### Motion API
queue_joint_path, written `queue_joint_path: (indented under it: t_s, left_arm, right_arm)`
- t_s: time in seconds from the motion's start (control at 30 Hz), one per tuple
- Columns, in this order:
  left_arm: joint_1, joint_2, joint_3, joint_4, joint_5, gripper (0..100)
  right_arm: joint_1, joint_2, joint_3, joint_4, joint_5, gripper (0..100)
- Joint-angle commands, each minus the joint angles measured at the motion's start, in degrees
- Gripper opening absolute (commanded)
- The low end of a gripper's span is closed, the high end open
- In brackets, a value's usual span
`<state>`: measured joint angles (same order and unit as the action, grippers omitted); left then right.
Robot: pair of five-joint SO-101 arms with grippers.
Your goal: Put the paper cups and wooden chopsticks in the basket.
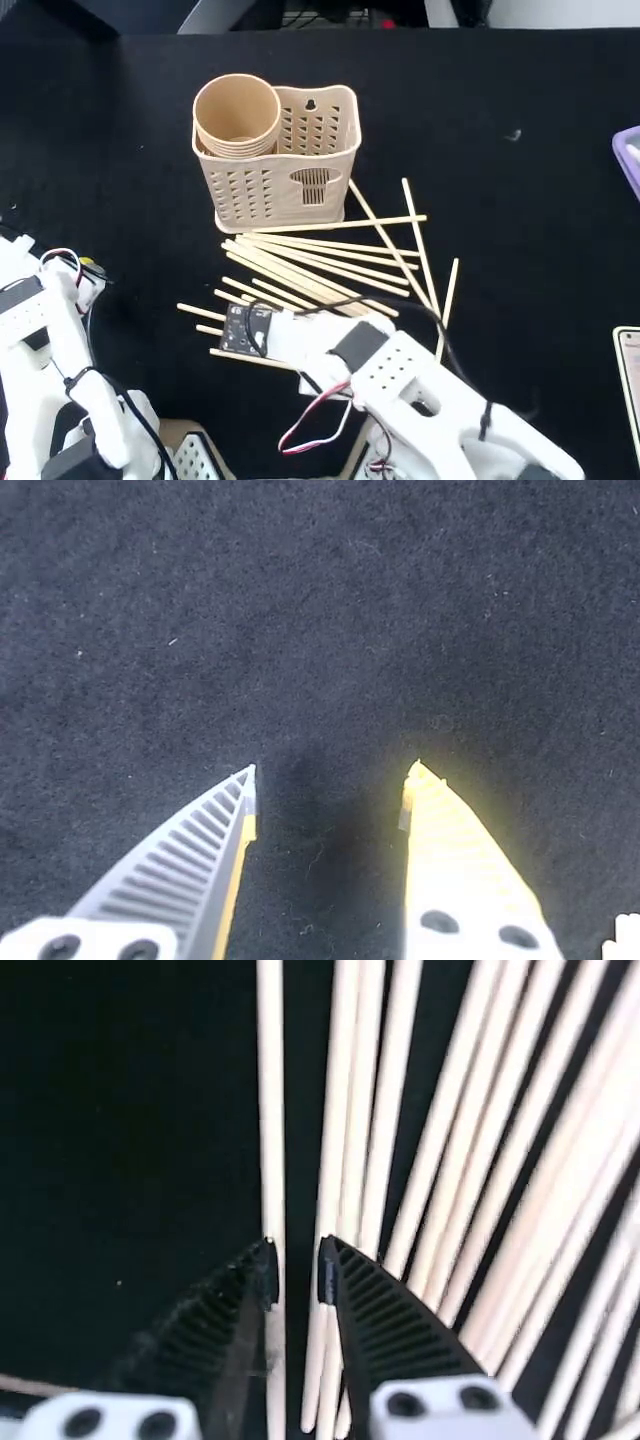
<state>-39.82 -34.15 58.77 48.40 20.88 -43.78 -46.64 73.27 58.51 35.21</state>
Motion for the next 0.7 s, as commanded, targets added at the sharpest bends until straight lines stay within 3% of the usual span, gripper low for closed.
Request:
queue_joint_path:
  t_s: [0.0,0.17,0.67]
  left_arm:
    - [0.1,-1.4,-2.4,-0.7,-0.2,23]
    - [0.1,-1.4,-2.4,-0.7,-0.2,23]
    - [0.1,-1.4,-1.8,-2.6,-0.2,23]
  right_arm:
    - [-0.2,-2.9,0.7,-2.3,-0.3,8.9]
    - [-0.2,-2.9,7.1,-9.1,-0.3,8.9]
    - [-1.9,-3.0,4.7,-2.7,-0.3,8.9]
